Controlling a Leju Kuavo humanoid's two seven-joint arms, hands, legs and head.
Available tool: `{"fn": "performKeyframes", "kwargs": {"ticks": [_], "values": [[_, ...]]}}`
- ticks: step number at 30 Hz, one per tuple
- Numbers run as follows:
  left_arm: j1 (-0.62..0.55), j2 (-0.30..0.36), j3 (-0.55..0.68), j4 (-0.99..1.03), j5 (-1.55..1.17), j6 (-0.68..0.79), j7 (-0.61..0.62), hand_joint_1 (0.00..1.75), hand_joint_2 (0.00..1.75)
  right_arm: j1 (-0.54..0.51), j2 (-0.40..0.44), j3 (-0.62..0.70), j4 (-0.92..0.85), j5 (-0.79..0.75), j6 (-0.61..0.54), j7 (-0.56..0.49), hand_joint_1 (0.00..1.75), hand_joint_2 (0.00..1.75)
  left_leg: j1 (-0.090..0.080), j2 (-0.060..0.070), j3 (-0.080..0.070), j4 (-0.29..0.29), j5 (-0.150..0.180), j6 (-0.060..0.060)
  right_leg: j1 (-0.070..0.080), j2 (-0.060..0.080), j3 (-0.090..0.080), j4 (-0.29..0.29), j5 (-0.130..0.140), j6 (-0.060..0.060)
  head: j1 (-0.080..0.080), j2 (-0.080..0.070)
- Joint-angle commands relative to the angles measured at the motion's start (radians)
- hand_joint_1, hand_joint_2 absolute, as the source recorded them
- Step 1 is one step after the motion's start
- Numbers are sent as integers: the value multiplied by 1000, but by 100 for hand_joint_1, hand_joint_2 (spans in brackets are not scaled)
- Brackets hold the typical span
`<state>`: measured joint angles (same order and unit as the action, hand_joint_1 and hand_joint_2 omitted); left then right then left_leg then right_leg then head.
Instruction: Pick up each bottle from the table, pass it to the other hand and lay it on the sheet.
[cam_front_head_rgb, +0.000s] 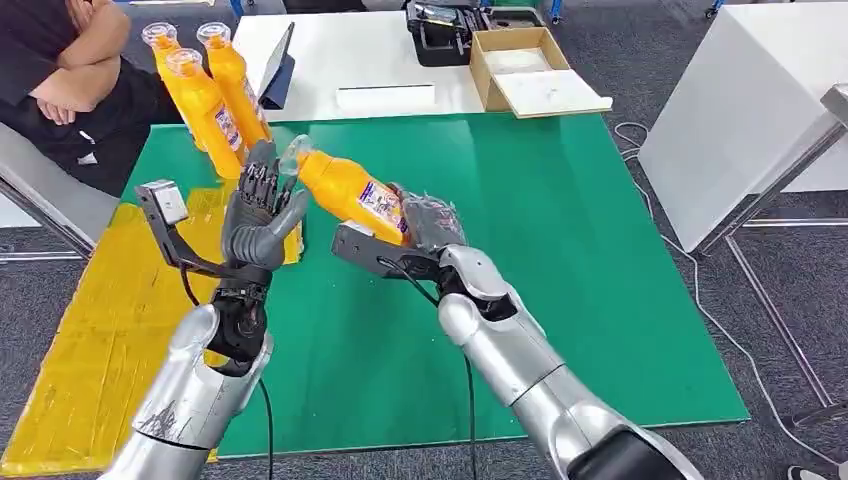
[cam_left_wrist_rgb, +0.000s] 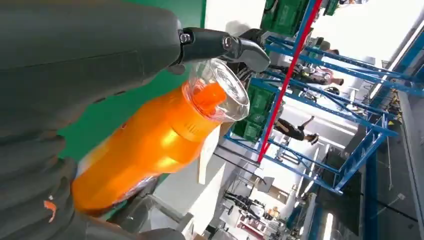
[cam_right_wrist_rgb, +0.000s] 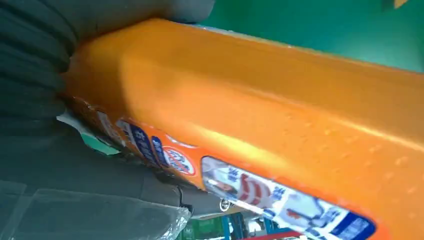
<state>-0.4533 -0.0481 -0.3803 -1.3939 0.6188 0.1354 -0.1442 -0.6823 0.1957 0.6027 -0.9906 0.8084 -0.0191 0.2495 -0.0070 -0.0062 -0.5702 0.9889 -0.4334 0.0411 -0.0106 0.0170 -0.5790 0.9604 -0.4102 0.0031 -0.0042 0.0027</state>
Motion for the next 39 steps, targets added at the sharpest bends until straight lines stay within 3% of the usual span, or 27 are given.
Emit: {"fn": "performKeyframes", "kwargs": {"ticks": [1, 10, 15, 25, 39], "values": [[-53, -15, -89, -1, 71, -34, 80, 0, 175, -103, 80, 159, 171, 46, -3, -9, 175, 175, 0, 3, 2, 1, -2, -3, 0, 1, 1, 1, -2, -1, 0, 0], [-36, -25, -117, -13, 175, -52, 160, 0, 175, -75, 68, 207, 90, 88, -62, 37, 175, 175, 0, 1, 1, 1, -2, -3, 1, -1, 2, 1, -1, -1, 0, 0], [-21, -17, -91, -34, 145, -12, 126, 0, 175, -45, 24, 162, 15, 95, -129, 70, 175, 175, -1, -1, 0, 0, -1, -3, 1, -2, 1, 0, -1, -1, 0, 0], [-24, -28, -97, -90, 46, 49, 99, 0, 175, 32, -9, 1, -135, -25, -274, -29, 175, 175, 0, -3, 1, 1, -1, -3, 1, -5, 2, 0, -2, -1, 0, 0], [-34, -31, -127, -115, 31, 61, 101, 0, 175, 6, 11, 41, -70, -100, -269, -67, 175, 175, 0, 0, 1, 1, -2, -3, 1, -2, 1, 1, -2, -1, 0, 0]]}}
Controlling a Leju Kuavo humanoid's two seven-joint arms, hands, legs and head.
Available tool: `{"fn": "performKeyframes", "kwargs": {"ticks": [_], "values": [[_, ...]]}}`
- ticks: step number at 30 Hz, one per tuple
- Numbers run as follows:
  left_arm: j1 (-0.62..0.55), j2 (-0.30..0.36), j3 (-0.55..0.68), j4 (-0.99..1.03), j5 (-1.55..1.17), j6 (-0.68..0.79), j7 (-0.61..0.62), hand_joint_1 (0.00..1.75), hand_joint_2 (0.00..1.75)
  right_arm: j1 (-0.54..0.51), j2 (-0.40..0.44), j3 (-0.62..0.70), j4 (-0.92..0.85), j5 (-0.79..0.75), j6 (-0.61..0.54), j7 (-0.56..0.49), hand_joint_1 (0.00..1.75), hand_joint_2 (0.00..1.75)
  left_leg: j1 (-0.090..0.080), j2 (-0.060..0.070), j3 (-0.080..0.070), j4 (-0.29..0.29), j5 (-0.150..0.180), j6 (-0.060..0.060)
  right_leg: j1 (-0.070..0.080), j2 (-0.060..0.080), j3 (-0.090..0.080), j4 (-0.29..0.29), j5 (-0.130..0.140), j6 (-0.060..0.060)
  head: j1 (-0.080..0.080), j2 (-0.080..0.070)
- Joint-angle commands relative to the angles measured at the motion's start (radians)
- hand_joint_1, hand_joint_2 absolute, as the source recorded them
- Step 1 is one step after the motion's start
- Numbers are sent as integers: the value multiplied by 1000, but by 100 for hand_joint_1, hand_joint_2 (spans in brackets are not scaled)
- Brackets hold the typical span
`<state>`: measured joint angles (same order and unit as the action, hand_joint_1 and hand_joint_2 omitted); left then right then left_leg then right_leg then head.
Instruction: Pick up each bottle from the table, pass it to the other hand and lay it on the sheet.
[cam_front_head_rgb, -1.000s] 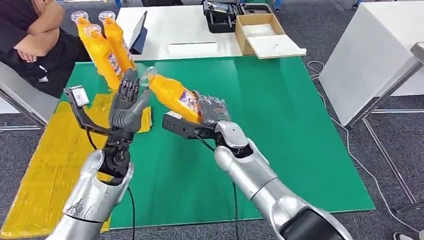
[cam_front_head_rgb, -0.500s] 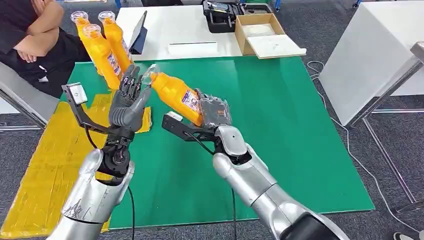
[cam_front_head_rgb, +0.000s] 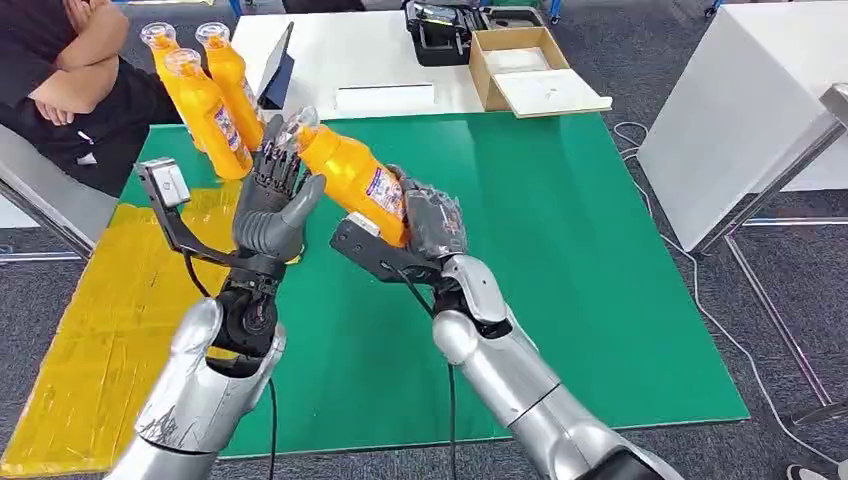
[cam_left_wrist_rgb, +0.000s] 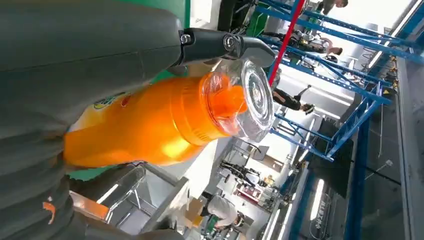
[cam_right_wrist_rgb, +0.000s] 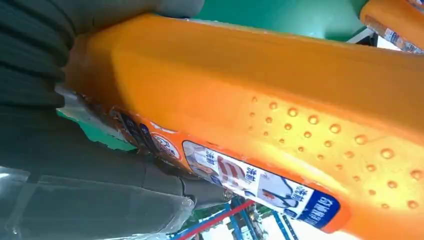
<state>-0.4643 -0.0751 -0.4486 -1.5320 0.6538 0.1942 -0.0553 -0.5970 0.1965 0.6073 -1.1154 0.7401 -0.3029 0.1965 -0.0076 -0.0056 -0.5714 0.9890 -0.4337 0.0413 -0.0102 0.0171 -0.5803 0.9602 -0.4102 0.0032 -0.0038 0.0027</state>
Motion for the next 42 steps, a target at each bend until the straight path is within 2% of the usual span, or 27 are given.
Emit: {"fn": "performKeyframes", "kwargs": {"ticks": [1, 6, 13, 17, 19, 27, 33, 42], "values": [[-26, -5, -68, 22, -7, 3, 15, 0, 175, -89, 17, 44, 83, -36, 12, -19, 175, 175, 0, 0, 3, 1, -2, -4, 0, -2, 3, 1, -2, -1, 0, 0], [-20, 1, -72, 18, -10, 16, 13, 0, 175, -102, 36, 46, 118, -45, -14, -26, 175, 175, 0, 1, 3, 1, -2, -4, 0, -1, 3, 1, -1, -1, 0, 0], [-12, 11, -49, -5, -26, 37, -10, 0, 175, -96, 20, 23, 100, -45, -33, -8, 175, 175, 0, 1, 2, 1, -2, -3, 0, -1, 2, 1, -1, -1, 0, 0], [17, 19, -25, -51, -63, 58, -25, 0, 175, -55, -25, -77, 37, -84, -79, -28, 175, 175, 0, 0, 1, 0, -1, -3, 0, -2, 2, 0, -1, -1, 0, 0], [34, 24, -14, -74, -74, 62, -28, 0, 175, -15, -48, -116, -55, -96, -68, -39, 175, 175, 0, -2, 1, 0, -1, -2, 0, -3, 3, -1, -1, 0, 0, 0], [35, 21, -14, -73, -79, 64, -29, 0, 175, 4, -45, -121, -96, -87, -52, -30, 175, 175, 0, -1, 2, 0, -1, -4, 0, -3, 3, 0, -2, -1, 0, 0], [57, 20, -6, -85, -84, 61, -29, 0, 175, 85, -78, -130, -241, -60, -36, -22, 175, 175, 0, -2, 2, 0, -1, -3, 0, -3, 3, -1, -2, -1, 0, 0], [58, 20, -7, -85, -84, 61, -29, 0, 175, 87, -79, -131, -241, -60, -36, -22, 175, 175, 0, -1, 1, 0, -1, -3, 0, -2, 1, 0, -1, -1, 0, 0]]}}
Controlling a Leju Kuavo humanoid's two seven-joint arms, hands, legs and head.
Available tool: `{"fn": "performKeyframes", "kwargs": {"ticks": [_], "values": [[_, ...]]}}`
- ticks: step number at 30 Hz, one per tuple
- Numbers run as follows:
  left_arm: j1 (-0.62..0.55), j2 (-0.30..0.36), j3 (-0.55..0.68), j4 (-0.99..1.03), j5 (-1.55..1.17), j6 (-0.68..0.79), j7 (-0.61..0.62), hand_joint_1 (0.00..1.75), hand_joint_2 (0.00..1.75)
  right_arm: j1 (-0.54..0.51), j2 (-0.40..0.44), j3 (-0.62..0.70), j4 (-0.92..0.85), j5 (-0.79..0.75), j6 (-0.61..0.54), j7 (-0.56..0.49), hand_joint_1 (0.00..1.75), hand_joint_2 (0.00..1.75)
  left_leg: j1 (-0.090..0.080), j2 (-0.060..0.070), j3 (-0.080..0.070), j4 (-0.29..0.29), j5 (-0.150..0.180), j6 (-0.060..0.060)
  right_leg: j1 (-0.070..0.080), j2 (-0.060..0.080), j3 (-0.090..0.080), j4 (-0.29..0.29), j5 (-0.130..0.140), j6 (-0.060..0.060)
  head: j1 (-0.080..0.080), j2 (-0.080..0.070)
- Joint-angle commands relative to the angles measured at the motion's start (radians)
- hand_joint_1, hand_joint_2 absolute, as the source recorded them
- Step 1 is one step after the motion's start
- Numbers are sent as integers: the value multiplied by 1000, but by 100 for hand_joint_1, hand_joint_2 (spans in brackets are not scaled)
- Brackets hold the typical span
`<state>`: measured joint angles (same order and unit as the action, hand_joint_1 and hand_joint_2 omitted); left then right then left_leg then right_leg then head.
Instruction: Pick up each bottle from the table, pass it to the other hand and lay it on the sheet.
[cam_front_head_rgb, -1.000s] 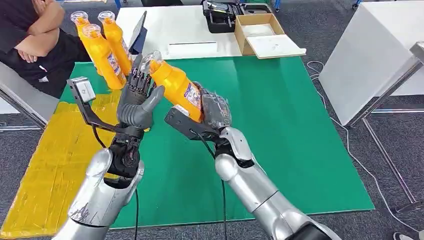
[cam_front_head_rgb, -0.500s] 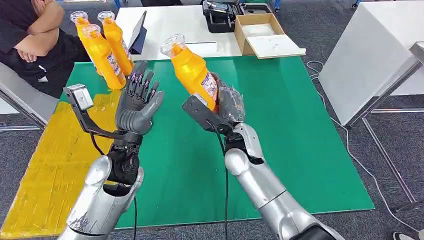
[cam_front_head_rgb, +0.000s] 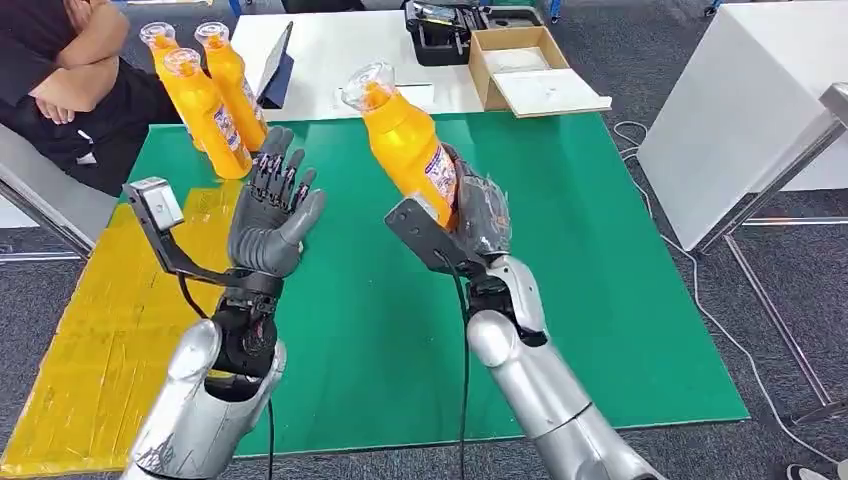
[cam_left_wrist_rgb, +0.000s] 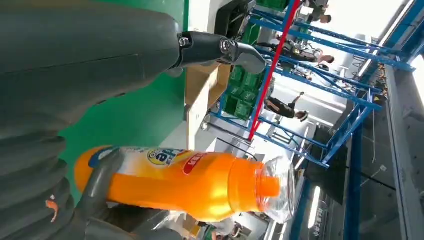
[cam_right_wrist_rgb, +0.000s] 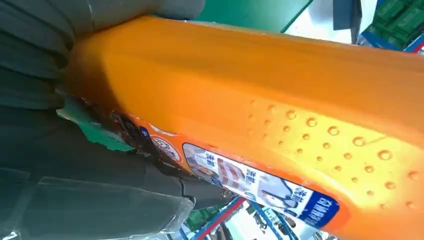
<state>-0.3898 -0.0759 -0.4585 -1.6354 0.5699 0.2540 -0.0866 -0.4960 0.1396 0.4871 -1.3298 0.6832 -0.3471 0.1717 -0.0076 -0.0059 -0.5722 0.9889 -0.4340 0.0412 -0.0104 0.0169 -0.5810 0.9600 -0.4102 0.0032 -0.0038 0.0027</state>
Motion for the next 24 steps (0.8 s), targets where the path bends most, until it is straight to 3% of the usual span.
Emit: {"fn": "performKeyframes", "kwargs": {"ticks": [1, 9, 16, 24], "values": [[-17, 20, 3, 18, -1, 1, 3, 0, 175, -14, -22, -11, -26, -3, 8, 2, 175, 175, 0, -1, 1, 0, 0, -2, 0, -2, 2, 0, 0, -1, 0, 0], [-12, 12, -27, 17, -6, -13, 11, 0, 175, -4, -28, 24, -29, 37, 25, -5, 175, 175, 0, -1, 2, 0, -1, -3, 0, -3, 3, 0, -1, -1, 0, 0], [-40, 16, -70, 34, 0, -19, 24, 0, 175, -61, 11, 140, 48, 156, 40, 24, 175, 175, 0, 1, 1, 0, -1, -2, 0, 0, 1, 1, 0, -1, 0, 0], [-42, 12, -124, 38, 6, -30, 30, 0, 175, -121, 34, 203, 97, 166, 61, 45, 175, 175, 1, 2, 3, 1, -1, -4, 1, 0, 2, 0, -1, -1, 0, 0]]}}
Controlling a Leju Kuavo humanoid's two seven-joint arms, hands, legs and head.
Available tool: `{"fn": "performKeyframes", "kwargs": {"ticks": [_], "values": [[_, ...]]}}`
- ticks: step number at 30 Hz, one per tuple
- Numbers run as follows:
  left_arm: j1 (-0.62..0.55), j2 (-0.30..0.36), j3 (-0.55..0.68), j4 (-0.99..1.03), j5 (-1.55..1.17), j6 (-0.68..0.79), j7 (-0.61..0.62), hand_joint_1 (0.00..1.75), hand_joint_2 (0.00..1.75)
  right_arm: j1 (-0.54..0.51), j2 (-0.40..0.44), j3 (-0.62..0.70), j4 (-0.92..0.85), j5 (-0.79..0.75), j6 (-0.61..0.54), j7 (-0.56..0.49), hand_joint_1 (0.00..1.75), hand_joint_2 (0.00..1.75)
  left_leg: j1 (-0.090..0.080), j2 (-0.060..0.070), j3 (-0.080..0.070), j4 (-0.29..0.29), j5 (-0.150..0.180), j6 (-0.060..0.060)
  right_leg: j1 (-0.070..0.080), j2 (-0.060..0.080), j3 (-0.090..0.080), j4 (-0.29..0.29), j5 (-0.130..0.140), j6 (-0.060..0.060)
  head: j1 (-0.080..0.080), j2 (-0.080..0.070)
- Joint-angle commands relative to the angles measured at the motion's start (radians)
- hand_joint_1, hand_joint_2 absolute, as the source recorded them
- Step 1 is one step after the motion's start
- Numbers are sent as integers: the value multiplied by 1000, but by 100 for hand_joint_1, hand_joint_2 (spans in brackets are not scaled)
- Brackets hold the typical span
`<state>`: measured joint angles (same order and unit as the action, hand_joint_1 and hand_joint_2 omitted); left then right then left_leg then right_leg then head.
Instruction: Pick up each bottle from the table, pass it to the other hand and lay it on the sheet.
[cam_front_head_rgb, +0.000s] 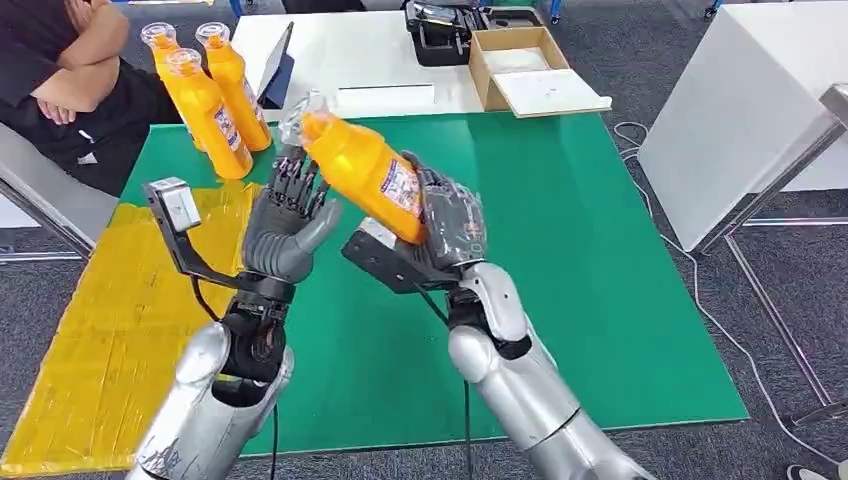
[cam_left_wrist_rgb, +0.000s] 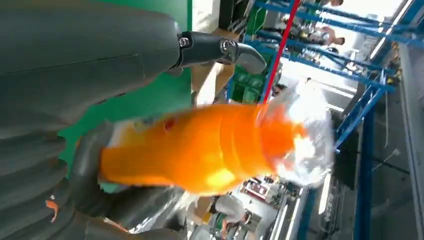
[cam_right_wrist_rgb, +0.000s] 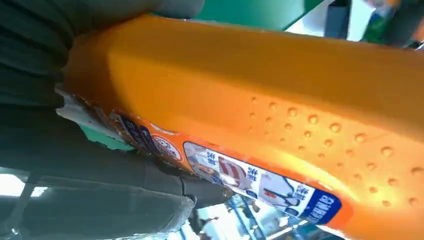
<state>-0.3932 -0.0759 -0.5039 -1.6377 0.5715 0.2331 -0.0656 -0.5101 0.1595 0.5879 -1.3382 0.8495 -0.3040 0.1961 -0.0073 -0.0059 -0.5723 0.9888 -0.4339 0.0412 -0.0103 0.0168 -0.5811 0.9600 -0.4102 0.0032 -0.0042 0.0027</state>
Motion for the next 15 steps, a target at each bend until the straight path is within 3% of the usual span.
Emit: {"fn": "performKeyframes", "kwargs": {"ticks": [1, 9, 15], "values": [[-37, 7, -86, 43, 3, -7, 7, 0, 175, -111, 21, 109, 102, -2, 19, 20, 175, 175, 0, 1, 2, 0, -1, -2, 0, -1, 2, 0, -1, -1, 0, 0], [-43, 9, -96, 59, 14, -3, 8, 0, 175, -120, 43, 168, 58, -17, 31, 30, 175, 175, 0, 1, 2, 0, -1, -2, 0, -1, 1, 0, -1, -1, 0, 0], [-55, 17, -101, 57, -2, 13, 0, 0, 175, -127, 53, 286, 116, -86, 36, 43, 175, 175, 0, 2, 4, 0, -2, -4, 0, 0, 3, 1, -1, -1, 0, 0]]}}
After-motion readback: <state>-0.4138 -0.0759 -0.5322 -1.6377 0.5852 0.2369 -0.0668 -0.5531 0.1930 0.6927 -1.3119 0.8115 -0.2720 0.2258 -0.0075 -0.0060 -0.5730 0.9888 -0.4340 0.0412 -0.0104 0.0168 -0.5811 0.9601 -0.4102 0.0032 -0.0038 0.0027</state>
